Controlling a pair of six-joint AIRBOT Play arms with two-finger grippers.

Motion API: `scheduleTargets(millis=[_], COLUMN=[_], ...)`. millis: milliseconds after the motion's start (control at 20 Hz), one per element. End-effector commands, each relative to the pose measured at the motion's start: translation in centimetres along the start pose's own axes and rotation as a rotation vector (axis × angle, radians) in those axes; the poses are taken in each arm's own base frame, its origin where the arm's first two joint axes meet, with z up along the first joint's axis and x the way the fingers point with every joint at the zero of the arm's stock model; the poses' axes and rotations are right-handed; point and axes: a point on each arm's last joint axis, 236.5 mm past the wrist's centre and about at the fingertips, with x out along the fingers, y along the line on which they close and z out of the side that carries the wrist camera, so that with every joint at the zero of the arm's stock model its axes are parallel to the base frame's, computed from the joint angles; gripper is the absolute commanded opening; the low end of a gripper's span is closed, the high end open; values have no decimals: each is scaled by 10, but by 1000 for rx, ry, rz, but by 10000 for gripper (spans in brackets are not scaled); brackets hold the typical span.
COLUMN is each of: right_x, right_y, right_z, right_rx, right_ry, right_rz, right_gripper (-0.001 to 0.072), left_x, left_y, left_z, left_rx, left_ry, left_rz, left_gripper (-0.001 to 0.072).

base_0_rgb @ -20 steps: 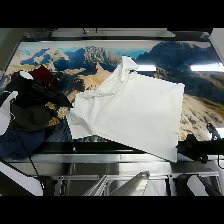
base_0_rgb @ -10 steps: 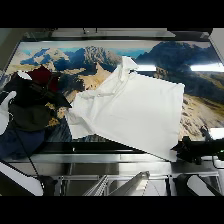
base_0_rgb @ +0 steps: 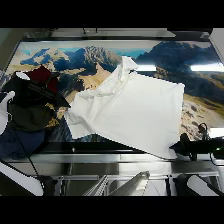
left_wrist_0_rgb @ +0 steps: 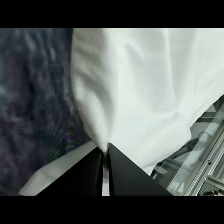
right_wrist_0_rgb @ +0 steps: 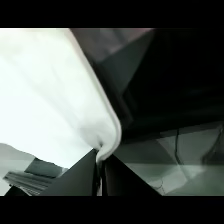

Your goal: Fold the shirts.

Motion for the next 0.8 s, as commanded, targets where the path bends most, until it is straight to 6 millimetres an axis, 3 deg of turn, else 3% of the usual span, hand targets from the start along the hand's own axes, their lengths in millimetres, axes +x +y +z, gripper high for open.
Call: scheduleTargets(millis=[0,100,150,250,300,400,500,550,650,750], right_x=[6,9,7,-17,-42,-112,-199,-246,-333,-404], right_y=[15,33,52,113,151,225,288,315,351,370], right_z=[-13,-19,-17,-5,4,12,3,-10,-50,-94], right_rx=[-38,-98,-127,-196,-259,-425,-630,-739,-961,-1144], right_ry=[63,85,76,19,-28,-127,-256,-333,-511,-701], right_rz=[35,85,157,388,529,795,1018,1105,1228,1281], right_gripper=[15,14,13,13,14,13,13,14,14,14], left_x=[-1,-2,-4,-25,-43,-95,-176,-219,-301,-365], left_y=[-1,-10,-21,-53,-73,-127,-200,-236,-311,-384], left_z=[-1,1,6,28,41,64,78,75,44,-14], left_rx=[-7,-9,-7,18,37,112,284,381,613,861], left_ry=[2,-5,-29,-128,-184,-310,-526,-640,-847,-999], left_rz=[-2,-44,-94,-227,-299,-488,-693,-777,-924,-1035], left_gripper=[28,28,28,27,26,21,20,20,20,19])
